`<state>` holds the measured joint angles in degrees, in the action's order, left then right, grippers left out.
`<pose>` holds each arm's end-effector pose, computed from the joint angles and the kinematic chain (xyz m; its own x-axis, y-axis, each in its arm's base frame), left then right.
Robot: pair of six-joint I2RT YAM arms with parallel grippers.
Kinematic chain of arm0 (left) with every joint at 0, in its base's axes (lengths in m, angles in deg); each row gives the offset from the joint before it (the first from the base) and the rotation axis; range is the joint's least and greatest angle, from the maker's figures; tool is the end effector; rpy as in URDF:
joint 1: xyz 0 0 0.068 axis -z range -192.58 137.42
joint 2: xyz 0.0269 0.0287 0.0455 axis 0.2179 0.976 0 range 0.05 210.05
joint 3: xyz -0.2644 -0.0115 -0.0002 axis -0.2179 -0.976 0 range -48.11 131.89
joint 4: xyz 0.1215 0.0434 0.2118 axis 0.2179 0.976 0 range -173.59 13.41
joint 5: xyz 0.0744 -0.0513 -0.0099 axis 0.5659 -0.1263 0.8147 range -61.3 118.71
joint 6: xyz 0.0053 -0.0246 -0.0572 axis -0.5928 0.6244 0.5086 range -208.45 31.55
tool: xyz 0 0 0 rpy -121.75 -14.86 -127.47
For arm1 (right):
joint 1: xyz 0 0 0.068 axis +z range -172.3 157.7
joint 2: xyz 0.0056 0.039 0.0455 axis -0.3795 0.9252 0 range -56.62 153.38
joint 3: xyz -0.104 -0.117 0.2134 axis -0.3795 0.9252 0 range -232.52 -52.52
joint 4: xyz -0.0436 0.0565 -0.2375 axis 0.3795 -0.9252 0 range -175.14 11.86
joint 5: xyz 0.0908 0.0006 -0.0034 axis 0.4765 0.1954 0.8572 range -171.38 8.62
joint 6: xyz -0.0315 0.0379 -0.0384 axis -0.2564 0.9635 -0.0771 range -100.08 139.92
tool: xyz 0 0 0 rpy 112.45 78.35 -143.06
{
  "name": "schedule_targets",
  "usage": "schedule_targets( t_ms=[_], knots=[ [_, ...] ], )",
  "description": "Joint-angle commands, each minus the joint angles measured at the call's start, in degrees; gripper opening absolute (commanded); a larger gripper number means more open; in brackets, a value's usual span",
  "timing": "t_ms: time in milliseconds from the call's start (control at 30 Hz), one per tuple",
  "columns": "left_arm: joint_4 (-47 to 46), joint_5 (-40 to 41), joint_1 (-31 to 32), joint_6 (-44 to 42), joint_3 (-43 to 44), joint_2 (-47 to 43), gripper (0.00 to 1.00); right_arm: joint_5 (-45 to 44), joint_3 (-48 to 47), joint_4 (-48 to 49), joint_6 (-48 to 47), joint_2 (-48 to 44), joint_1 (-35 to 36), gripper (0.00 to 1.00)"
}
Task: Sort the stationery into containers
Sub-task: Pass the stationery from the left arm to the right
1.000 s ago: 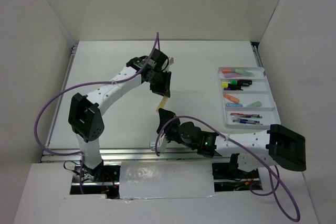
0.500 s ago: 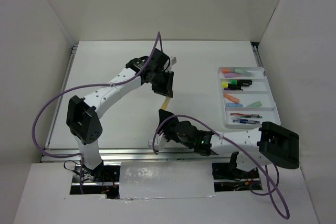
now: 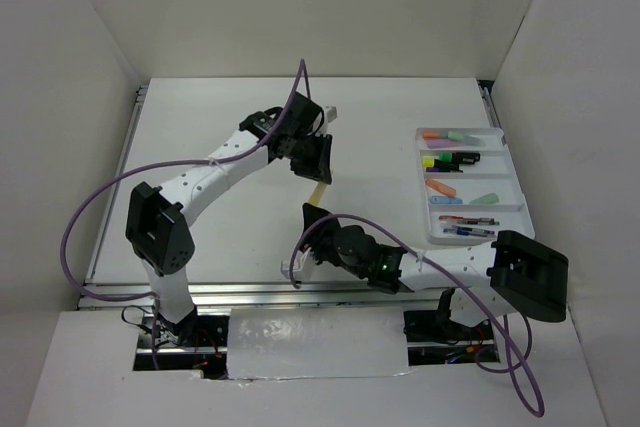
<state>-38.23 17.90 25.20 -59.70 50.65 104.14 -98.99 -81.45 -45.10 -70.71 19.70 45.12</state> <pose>0.3058 -0.2484 0.3062 -0.8708 0.0771 -0.4855 0.3156 0.8449 -0.4319 0.1189 0.2488 0.2031 0.7686 -0.6340 0.0856 -0.0868 -0.2359 -0.9679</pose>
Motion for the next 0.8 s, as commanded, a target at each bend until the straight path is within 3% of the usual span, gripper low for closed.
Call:
schedule_targets(
  t_ms=[0, 67, 133, 167, 233, 267, 500, 600, 767],
  knots=[
    [0.3, -2.8, 0.5, 1.0, -1.4, -4.1, 0.10, -1.6, -1.7, 4.4, -0.3, -0.2, -1.2, 0.00],
    [-0.2, -1.6, 0.5, 0.6, -2.0, -5.0, 0.18, -1.7, -1.6, 3.6, -0.4, -0.9, -1.2, 0.00],
    [-0.5, 1.2, 0.5, 0.4, -2.6, -5.5, 0.37, -1.7, -1.4, 2.7, -0.3, -2.2, -1.1, 0.00],
    [-0.5, 2.4, 0.5, 0.3, -2.8, -5.9, 0.49, -1.8, -1.0, 2.5, -0.5, -3.3, -1.1, 0.00],
    [-0.2, 6.3, 0.3, 0.2, -2.5, -6.4, 0.93, -1.8, -0.6, 1.3, -0.5, -4.3, -1.1, 0.00],
    [0.2, 7.5, 0.0, 0.0, -1.7, -6.4, 0.99, -2.0, -0.5, 0.8, -0.5, -5.5, -1.1, 0.00],
    [-1.8, 7.0, -8.7, -0.4, -1.5, -9.5, 0.99, -2.0, -0.9, -6.4, 3.5, -9.8, -4.1, 0.00],
    [-5.0, 0.4, -14.5, -1.1, -4.9, -11.8, 0.99, -0.1, -10.7, -23.3, 12.0, -8.3, -11.9, 0.00],
    [-7.5, -6.3, -19.9, -5.1, -6.6, -12.8, 0.99, 8.4, -28.5, -38.9, 22.5, 3.1, -34.8, 0.00]
  ],
)
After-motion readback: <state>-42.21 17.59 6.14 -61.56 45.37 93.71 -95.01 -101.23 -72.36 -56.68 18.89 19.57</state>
